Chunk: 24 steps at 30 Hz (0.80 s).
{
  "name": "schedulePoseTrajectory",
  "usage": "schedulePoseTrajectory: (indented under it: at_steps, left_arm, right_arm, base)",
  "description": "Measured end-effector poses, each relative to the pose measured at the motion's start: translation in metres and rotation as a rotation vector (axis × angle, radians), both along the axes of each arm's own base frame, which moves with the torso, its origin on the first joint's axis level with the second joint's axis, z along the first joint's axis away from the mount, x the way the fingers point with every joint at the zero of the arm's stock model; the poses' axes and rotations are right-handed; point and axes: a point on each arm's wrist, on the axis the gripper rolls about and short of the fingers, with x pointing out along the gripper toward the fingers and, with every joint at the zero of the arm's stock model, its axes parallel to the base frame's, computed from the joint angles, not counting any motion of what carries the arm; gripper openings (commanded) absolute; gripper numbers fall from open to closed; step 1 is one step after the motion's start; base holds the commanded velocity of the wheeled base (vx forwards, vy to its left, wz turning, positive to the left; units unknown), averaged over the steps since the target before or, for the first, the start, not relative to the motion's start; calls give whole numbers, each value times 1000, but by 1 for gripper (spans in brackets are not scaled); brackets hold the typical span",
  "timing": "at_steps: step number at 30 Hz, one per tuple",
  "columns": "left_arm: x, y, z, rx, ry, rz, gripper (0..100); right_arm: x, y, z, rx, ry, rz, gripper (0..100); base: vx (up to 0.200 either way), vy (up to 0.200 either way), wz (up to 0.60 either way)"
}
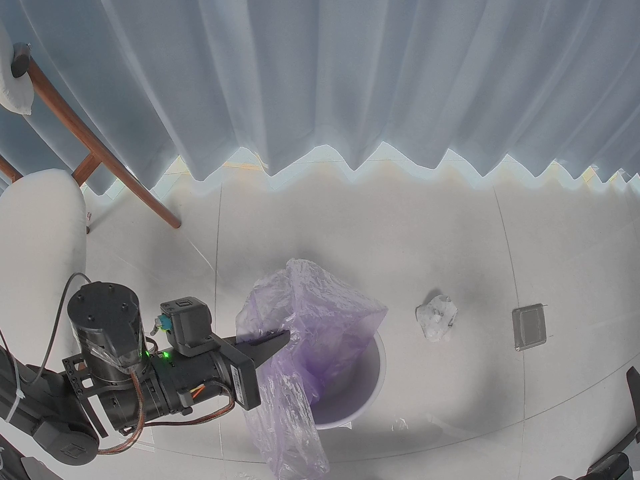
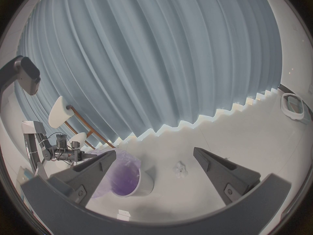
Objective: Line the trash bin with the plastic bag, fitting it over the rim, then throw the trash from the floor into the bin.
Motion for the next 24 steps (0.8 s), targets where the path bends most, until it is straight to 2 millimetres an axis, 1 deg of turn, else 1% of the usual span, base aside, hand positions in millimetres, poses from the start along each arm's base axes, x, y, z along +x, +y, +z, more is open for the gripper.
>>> schedulePoseTrajectory:
  at_steps: [3, 8, 16, 24]
  left_arm:
    - [-1, 0, 0, 0, 0, -2, 0]
    - [-2, -1, 0, -2, -2, -9, 0]
    - [-3, -2, 2, -11, -11, -12, 0]
    - [-5, 0, 7, -25, -26, -12, 0]
  right_arm:
    - [5, 1, 4, 10, 37, 22, 100]
    - [13, 3, 10, 25, 86, 120, 100]
    - [28, 5, 19, 55, 177, 203, 100]
    - [46, 7, 28, 96, 273, 235, 100]
  base:
    - [0, 0, 0]
    - [0, 0, 0]
    - [0, 0, 0]
    - [0, 0, 0]
